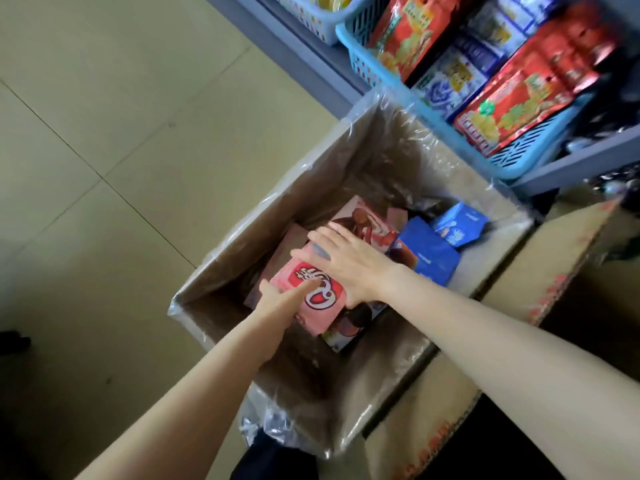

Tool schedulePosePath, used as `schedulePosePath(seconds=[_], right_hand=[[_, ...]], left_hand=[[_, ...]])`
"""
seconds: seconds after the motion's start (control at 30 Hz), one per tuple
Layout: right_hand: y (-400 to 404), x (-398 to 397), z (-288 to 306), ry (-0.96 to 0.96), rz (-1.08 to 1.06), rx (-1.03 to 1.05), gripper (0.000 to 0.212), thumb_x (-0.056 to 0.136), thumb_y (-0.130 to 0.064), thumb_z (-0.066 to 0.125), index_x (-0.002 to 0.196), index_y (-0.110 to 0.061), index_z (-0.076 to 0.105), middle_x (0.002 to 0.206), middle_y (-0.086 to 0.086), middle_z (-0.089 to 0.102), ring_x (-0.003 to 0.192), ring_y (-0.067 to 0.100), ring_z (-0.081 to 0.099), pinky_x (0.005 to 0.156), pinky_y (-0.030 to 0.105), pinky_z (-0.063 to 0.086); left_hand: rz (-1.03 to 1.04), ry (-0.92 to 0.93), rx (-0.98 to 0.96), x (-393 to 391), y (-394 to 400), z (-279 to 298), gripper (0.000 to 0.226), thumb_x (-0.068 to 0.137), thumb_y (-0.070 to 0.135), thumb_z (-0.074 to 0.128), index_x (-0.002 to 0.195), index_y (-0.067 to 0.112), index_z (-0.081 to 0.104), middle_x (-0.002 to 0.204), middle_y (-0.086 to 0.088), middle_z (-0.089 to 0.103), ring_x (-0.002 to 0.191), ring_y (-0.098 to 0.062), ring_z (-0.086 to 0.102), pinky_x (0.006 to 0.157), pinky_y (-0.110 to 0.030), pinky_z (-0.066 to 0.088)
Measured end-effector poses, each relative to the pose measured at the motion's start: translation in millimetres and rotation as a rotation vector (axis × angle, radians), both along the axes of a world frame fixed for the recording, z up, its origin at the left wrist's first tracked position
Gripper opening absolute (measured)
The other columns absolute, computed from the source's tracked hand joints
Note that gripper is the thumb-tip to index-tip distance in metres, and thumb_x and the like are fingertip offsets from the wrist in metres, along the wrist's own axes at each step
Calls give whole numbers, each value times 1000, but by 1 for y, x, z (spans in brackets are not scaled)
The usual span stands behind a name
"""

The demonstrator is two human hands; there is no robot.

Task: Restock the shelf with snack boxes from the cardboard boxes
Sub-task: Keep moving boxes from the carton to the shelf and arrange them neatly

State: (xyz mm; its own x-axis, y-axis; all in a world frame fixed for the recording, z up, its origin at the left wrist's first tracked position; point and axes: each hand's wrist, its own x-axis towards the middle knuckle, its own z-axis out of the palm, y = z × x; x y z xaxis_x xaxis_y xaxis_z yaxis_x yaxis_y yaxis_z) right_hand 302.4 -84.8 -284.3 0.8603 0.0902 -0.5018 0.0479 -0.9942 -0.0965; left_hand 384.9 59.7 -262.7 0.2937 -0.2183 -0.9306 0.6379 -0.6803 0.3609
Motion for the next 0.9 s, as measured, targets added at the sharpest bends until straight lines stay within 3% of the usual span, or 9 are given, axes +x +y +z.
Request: schedulePosePath(seconds=[0.07, 0.23, 0.4, 0.5, 0.57, 0.6, 0.7, 0.8, 0.9], right_hand=[[5, -9, 45, -83, -57, 79, 116, 63, -41, 78, 151, -17, 7, 149, 24, 18, 141, 38, 13, 117, 43, 0], [-15, -40, 184, -138, -414, 238, 126, 61, -57, 77, 150, -16, -1, 144, 18, 17, 138, 33, 13, 116, 42, 12], [-84, -86, 361, -188, -437, 273, 132, 62, -47, 82, 147, -29, -17, 144, 6, 9, 137, 28, 20, 110, 41, 29], [-111, -138, 482, -287, -497, 331, 128, 67, -44, 80, 138, -39, -26, 154, -6, -5, 144, 15, 7, 113, 36, 25], [-118, -177, 556, -320, -570, 464, 109, 71, -35, 80, 137, -42, -7, 146, -20, 7, 134, -9, 4, 111, 15, 16], [-121, -195, 585, -325, -613, 539, 94, 71, -30, 81, 133, -40, 11, 138, -24, 21, 125, -20, 14, 105, 5, 17], [-118, -246, 673, -389, -793, 629, 74, 56, -44, 87, 119, -29, 52, 117, -18, 61, 107, -11, 55, 100, 22, 44], [-112, -296, 757, -602, -875, 638, 43, 66, -16, 84, 94, -37, 58, 98, -19, 65, 85, -22, 56, 80, 5, 43], [-102, -344, 839, -882, -957, 622, 48, 66, -10, 83, 100, -33, 58, 102, -11, 66, 90, -11, 59, 82, 9, 45]], left_hand=[[31, -70, -16, -5, 3, 38, 108, 46, 48, 85, 136, 11, 36, 116, -8, 63, 98, -22, 65, 69, -32, 53], [-33, -295, -192, -5, -34, 178, 55, 76, 14, 75, 119, 13, 40, 102, -11, 61, 79, -18, 63, 46, -23, 48], [-236, -510, -438, -20, -95, 370, 57, 75, 3, 74, 120, 18, 43, 87, -7, 55, 60, -8, 60, 53, -20, 51], [-505, -508, -620, -49, -119, 508, 65, 52, 26, 81, 109, 20, 51, 82, -2, 55, 65, -12, 56, 56, -19, 47], [-732, -574, -635, -68, -138, 592, 58, 51, 34, 71, 106, 25, 55, 88, 1, 58, 83, -16, 54, 68, -24, 46], [-840, -649, -637, -78, -148, 631, 54, 55, 36, 67, 107, 26, 56, 94, 0, 61, 89, -15, 54, 74, -28, 48], [-1058, -782, -675, -118, -171, 739, 50, 58, 37, 69, 105, 31, 56, 107, -7, 64, 93, -19, 60, 89, -43, 50], [-1069, -855, -793, -174, -183, 837, 62, 56, 39, 77, 112, 23, 58, 115, -8, 66, 98, -24, 66, 87, -40, 53], [-829, -1017, -1016, -224, -180, 916, 73, 53, 44, 80, 118, 19, 57, 119, -5, 63, 99, -18, 63, 83, -29, 51]])
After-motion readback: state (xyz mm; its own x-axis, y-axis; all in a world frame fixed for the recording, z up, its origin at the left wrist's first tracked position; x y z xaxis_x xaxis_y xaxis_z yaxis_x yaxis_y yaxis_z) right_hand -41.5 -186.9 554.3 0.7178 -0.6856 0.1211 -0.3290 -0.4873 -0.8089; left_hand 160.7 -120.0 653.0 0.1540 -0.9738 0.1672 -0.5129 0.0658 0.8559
